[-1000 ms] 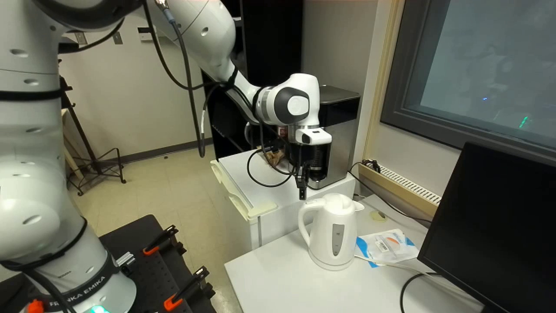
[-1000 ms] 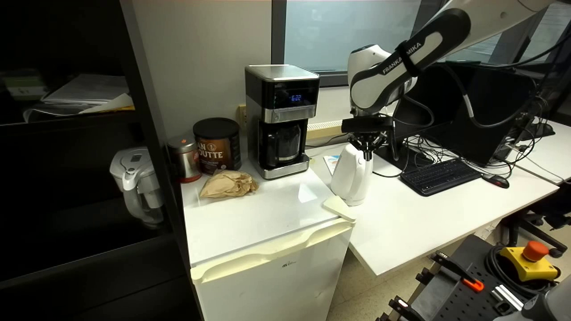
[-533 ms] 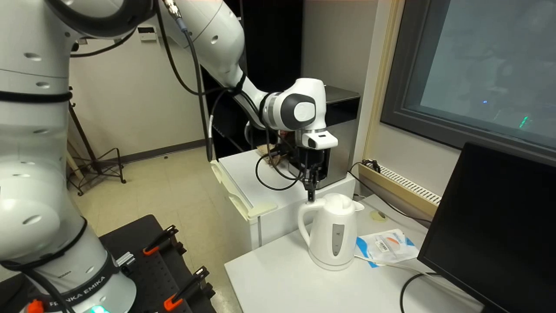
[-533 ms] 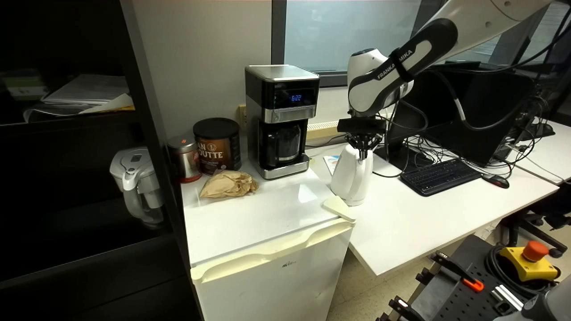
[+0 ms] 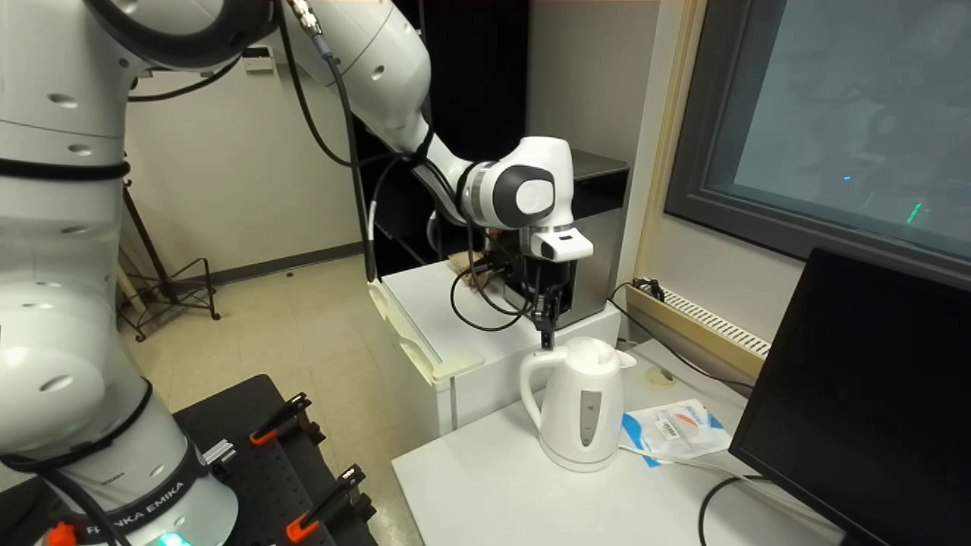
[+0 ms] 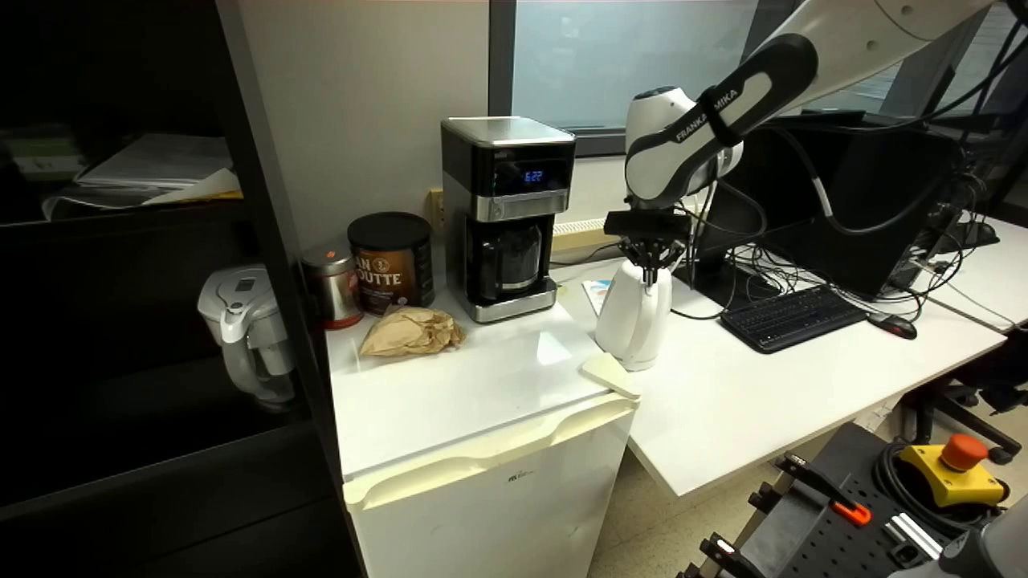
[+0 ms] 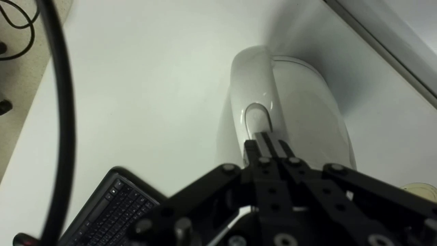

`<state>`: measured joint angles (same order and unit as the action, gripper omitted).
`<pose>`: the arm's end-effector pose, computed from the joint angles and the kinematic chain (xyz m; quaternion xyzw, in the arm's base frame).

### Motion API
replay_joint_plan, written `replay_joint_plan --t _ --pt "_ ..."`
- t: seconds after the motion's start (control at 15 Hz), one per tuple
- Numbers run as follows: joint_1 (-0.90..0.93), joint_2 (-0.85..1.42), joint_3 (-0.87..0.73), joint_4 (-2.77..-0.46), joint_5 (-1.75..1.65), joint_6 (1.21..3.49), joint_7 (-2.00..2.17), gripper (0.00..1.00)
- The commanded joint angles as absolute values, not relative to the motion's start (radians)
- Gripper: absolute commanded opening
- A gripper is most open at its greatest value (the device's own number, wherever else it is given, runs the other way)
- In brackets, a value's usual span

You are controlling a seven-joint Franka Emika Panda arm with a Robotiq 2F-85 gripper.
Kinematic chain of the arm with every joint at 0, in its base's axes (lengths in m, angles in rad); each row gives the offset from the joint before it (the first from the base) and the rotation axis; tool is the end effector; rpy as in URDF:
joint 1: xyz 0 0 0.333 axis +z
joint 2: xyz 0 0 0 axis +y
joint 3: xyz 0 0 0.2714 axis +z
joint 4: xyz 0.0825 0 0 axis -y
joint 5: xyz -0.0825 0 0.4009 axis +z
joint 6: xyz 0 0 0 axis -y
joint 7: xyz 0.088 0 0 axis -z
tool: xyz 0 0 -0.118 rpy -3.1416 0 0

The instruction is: Press the electric kettle power button to turn it on

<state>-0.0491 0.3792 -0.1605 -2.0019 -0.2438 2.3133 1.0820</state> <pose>0.5797 -0.1313 0.2011 0.8434 -0.5234 0.0190 0.1196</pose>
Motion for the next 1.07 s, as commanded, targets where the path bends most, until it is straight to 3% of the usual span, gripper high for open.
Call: replay_joint_plan --t 0.0,1.0 --pt "-0.036 0.402 -0.174 -1.985 -0.212 2.332 1.086 0.00" --pt "-0.045 0.422 -0.177 -2.001 -0.130 2.372 1.082 0.00"
